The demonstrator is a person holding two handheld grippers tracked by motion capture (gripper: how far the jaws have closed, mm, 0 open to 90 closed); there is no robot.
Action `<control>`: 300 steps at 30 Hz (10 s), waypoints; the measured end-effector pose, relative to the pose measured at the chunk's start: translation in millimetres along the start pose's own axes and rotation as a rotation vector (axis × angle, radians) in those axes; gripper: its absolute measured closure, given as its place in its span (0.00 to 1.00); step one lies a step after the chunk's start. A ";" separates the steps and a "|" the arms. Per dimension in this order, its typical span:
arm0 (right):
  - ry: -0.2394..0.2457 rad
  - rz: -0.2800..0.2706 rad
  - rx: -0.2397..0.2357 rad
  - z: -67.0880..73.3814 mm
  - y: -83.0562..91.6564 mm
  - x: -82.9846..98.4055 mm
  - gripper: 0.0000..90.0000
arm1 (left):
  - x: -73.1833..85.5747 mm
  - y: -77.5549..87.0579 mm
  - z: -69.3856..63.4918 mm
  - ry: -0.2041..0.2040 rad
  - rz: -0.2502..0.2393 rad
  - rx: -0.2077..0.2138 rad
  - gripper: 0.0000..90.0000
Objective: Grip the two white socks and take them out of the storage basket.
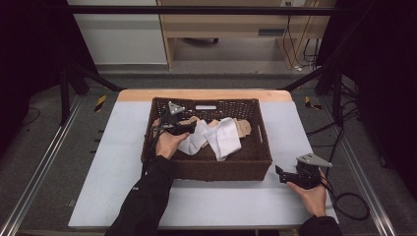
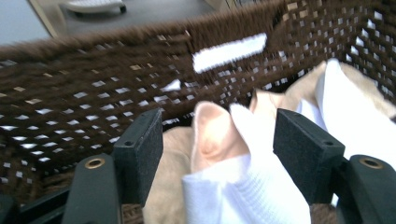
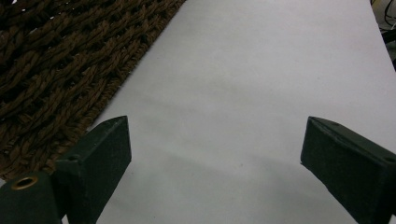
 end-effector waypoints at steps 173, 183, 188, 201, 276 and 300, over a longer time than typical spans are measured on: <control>-0.012 0.017 0.011 -5.0 3.3 0.4 0.13 | 152.5 147.9 -89.5 -0.120 0.041 0.309 0.80; -0.013 0.016 0.010 -4.9 3.3 0.2 0.13 | 149.5 149.2 -82.2 -0.067 0.013 0.255 0.44; -0.017 0.011 0.005 -5.2 3.9 -0.3 0.13 | 141.6 158.2 -81.3 -0.044 -0.026 0.257 0.42; -0.029 0.002 0.004 -5.9 5.5 -1.2 0.13 | 113.9 178.6 -77.8 0.006 -0.133 0.257 0.45; -0.031 -0.003 0.005 -7.5 5.1 -2.2 0.13 | -67.8 26.7 -69.1 -0.018 -0.242 0.074 0.40; -0.031 -0.003 0.002 -7.4 4.7 -2.2 0.13 | -46.0 -38.7 -71.1 -0.028 -0.104 0.073 0.44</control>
Point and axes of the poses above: each handheld gripper's, and its own axes: y roughly backward along the jaws, x roughly out of its underside, z roughly to its left, the point moved 6 cm from there along -y, roughly forward along the jaws, and after that the axes turned 1 degree about z, right-handed, at the moved point
